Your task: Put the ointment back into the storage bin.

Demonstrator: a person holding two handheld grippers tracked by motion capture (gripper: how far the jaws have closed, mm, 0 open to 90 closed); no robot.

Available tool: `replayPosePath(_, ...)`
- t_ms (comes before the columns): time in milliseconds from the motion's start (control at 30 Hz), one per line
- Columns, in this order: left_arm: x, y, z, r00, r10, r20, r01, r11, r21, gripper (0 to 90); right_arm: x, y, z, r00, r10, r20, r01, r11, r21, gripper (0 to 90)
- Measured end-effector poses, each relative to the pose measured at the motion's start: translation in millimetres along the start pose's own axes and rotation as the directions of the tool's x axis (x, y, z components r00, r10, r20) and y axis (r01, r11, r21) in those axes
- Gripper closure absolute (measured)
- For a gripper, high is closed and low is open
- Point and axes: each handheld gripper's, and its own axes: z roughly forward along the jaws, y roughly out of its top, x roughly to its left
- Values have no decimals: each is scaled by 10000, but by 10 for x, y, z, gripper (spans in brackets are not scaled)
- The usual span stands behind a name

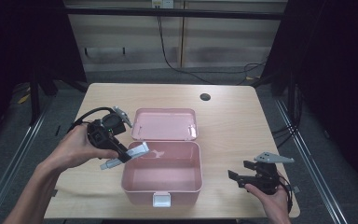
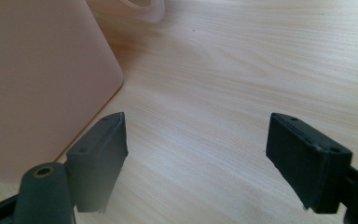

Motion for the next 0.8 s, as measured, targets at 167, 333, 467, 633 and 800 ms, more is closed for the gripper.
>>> replayPosePath(167,-68,130,8,9989,462,-31,-461,9987,218,708,2,0,0,10000,-6,-8,6,10000,9,203)
replayPosePath(333,-147,235,67,9982,599,82,-601,9978,286,708,0,0,0,10000,0,-9,0,10000,8,203)
replayPosePath(467,-202,309,164,9969,724,297,-734,9968,311,708,3,1,0,10000,-18,-4,18,10000,9,203)
replayPosePath(633,-203,385,295,9960,830,347,-848,9948,571,708,3,1,2,10000,-34,-21,34,10000,3,203)
replayPosePath(800,-216,432,378,9938,959,554,-995,9928,660,708,1,1,7,10000,-64,-35,64,10000,11,202)
